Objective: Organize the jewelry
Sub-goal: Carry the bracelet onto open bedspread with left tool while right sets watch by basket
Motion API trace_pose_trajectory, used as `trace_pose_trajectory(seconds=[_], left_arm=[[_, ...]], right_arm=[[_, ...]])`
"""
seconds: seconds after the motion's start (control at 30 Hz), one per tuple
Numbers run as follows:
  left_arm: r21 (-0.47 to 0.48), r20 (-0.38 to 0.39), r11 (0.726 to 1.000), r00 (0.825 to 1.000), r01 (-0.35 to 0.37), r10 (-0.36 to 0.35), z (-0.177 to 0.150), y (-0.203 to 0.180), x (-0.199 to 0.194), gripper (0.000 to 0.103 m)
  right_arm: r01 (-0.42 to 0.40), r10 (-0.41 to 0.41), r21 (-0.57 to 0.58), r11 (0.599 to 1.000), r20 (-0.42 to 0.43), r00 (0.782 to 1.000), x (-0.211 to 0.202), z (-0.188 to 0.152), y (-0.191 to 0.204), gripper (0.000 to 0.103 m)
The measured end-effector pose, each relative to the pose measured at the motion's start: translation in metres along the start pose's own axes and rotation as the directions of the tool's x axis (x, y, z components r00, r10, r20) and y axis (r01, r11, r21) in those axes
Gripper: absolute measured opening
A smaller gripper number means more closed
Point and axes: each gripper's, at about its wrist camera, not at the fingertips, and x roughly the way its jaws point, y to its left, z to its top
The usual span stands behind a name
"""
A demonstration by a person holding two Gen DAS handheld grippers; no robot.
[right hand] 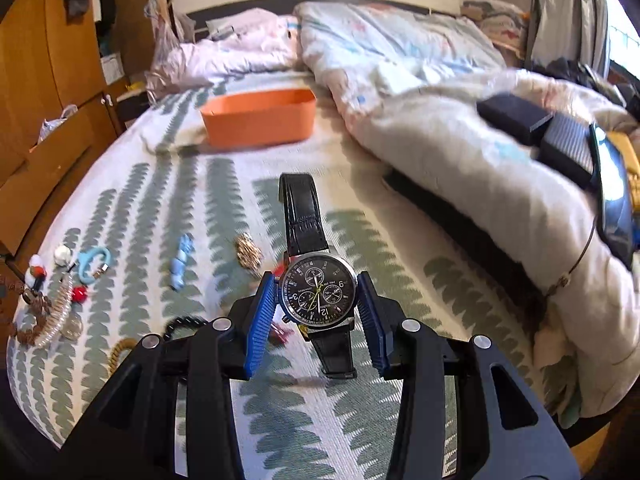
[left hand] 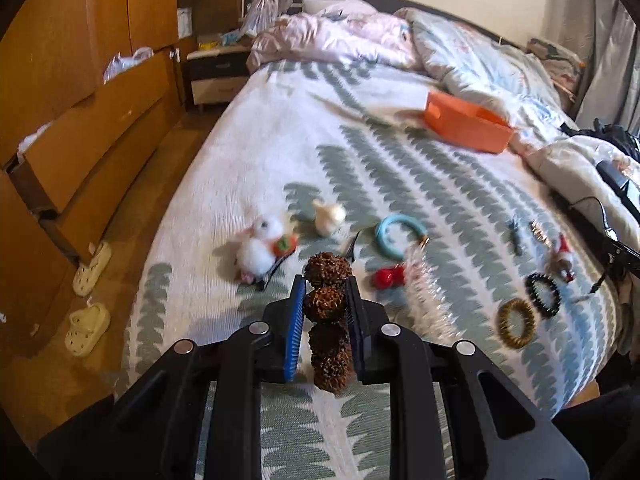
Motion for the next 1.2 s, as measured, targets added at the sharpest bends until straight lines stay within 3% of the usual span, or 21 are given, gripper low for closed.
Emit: trace_pose_trajectory(seconds=[0.23,0.33,0.5,0.67,0.83,1.2], left_arm=[[0.009,0.080,1.000,0.997,0.008,-0.009,0.032,-0.006,-0.023,0.021],[0.007,0.072,1.000,0.997,0.031,-0.031,0.051,-0.007,-0.023,0.021],[0.016,0.081,1.000,0.997,-0.006,0.004,0.087,-0.012,-0.011,0.021],[-0.010,0.079,0.999,0.995,-0.054,0.054,0.129,-0.009,0.021,0.021],[-0.016,-0.006,1.000,1.000,-0.014,0.014,0.157,-0.003,0.069,0.021],[-0.007,-0.124,1.000,0.992,0.011,-0.012,0.168,0.006,0.162,0.021]], right_arm=[[-0.020,0.022,-0.035,0.999,0.067,0.997,-0.016,0.031,0.020,0.041],[-0.036,0.042,-0.063,0.997,0.089,0.995,-0.020,0.048,0.032,0.042],[-0.050,0.060,-0.110,0.993,0.084,0.995,-0.001,0.088,0.052,0.041],[-0.051,0.059,-0.129,0.990,0.056,0.997,0.032,0.122,0.065,0.042],[-0.091,0.092,-0.091,0.992,-0.003,0.996,0.074,0.143,0.066,0.042],[-0.066,0.044,-0.158,0.985,-0.140,0.989,0.147,0.139,0.065,0.042]])
